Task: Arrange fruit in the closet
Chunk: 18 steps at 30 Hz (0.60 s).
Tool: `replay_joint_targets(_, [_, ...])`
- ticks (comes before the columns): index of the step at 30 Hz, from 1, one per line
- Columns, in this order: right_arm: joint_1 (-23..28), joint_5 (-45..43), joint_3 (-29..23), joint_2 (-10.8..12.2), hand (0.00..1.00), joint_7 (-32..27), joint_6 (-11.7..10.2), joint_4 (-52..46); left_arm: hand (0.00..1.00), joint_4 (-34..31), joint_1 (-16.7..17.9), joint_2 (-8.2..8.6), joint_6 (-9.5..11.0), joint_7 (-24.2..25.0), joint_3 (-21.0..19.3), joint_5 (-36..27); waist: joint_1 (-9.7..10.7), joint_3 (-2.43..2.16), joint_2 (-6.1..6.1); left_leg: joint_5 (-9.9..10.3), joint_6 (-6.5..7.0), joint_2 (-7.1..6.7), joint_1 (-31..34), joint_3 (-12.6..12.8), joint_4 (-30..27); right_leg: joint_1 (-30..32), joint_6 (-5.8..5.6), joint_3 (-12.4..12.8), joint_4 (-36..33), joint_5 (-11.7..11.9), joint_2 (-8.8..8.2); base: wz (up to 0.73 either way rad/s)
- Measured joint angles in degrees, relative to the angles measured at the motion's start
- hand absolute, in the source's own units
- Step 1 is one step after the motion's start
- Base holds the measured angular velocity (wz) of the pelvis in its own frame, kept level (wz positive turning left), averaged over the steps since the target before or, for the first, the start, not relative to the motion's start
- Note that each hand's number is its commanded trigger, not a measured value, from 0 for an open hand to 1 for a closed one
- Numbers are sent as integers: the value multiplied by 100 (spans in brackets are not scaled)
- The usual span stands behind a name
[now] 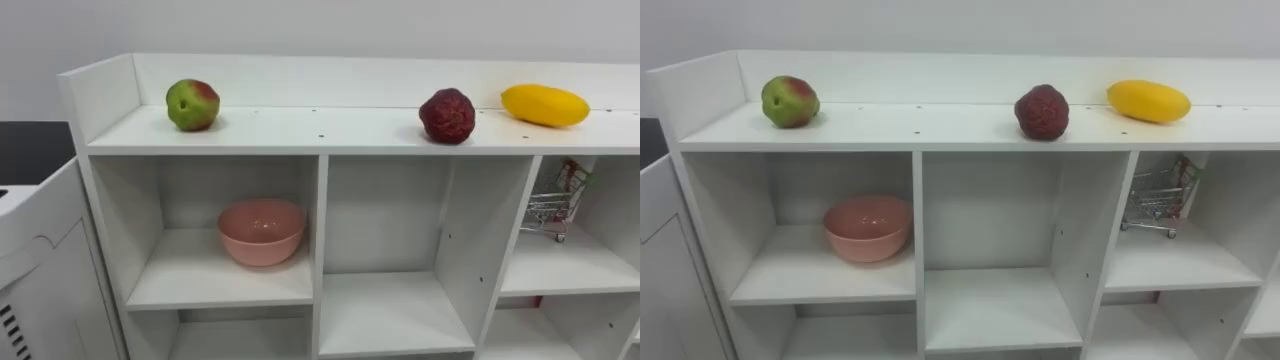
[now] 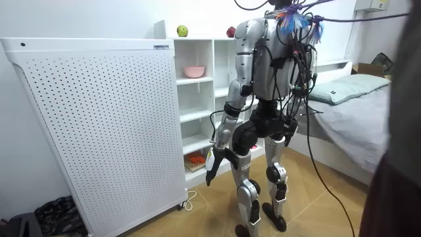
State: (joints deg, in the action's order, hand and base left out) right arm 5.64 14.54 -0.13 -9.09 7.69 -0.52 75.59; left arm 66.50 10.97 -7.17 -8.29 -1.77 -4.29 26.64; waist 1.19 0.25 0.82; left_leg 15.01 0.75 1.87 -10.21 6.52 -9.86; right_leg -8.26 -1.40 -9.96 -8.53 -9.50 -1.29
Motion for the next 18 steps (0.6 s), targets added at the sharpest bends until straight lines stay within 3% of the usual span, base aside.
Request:
replay_joint_targets(11, [-4,14,-2,20,0,-79,-14,-19,0,-6,-2,1,1,9,-3,2,1,-7,1,0,-1,0,5,-3,-30,9,2,46,55,-2,11,0])
replay_joint_targets(18, [-32,-173,-184,20,0,-137,-98,-116,0,-8,-45,-3,272,1,-8,-17,-15,-10,-52,5,-9,18,-18,-1,-34,27,6,200,-12,-1,37,-2])
